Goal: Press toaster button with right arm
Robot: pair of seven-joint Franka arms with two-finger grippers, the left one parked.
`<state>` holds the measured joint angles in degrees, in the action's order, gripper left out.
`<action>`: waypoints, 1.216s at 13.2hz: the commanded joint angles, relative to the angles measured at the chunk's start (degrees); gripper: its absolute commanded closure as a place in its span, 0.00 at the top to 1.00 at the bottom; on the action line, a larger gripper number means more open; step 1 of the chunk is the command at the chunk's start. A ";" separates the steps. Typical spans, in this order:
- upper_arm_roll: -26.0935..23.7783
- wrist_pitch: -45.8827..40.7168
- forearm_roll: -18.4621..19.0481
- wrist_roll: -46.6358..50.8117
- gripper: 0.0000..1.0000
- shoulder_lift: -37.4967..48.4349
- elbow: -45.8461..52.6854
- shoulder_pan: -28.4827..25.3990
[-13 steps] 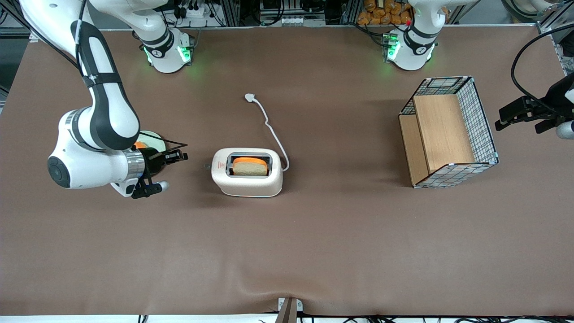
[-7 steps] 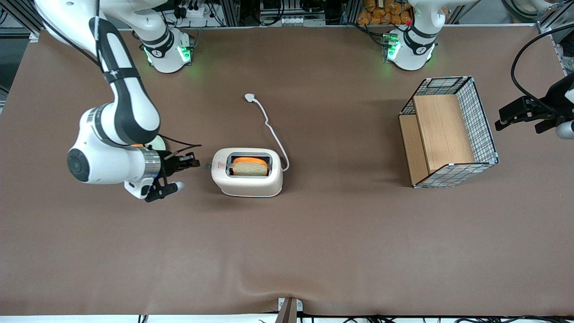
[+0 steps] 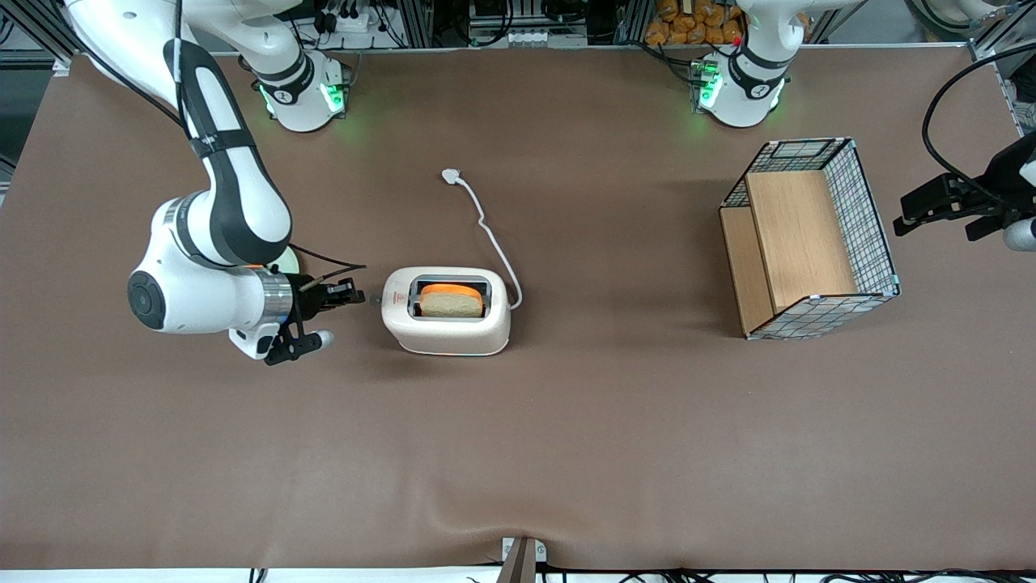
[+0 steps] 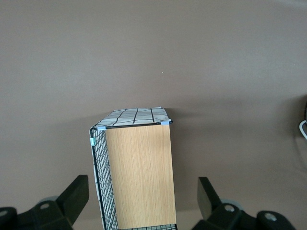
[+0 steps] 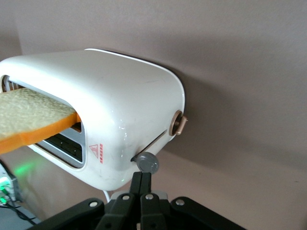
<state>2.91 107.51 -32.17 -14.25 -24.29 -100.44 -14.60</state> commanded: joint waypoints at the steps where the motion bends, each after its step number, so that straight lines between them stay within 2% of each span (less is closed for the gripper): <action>1: -0.10 1.73 -2.63 -1.21 0.00 0.65 -2.21 -0.07; 16: -0.10 5.07 -2.72 -1.21 0.00 -4.27 -2.48 -0.78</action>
<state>2.69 111.52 -33.60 -14.28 -27.36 -102.20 -14.87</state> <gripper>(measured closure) 0.991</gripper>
